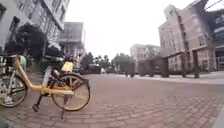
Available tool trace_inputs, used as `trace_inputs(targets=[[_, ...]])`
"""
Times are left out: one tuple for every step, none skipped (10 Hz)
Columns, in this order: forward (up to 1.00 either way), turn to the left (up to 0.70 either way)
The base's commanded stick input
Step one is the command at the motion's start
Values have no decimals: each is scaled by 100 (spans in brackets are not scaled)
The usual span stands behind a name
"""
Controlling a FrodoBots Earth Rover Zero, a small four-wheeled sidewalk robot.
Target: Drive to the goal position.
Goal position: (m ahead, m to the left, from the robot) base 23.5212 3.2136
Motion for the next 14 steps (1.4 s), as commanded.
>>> trace_inputs(targets=[[45,0],[45,0],[45,0],[45,0],[45,0],[45,0],[45,0],[45,0],[45,0],[45,0],[45,0],[45,0],[45,0],[45,0]])
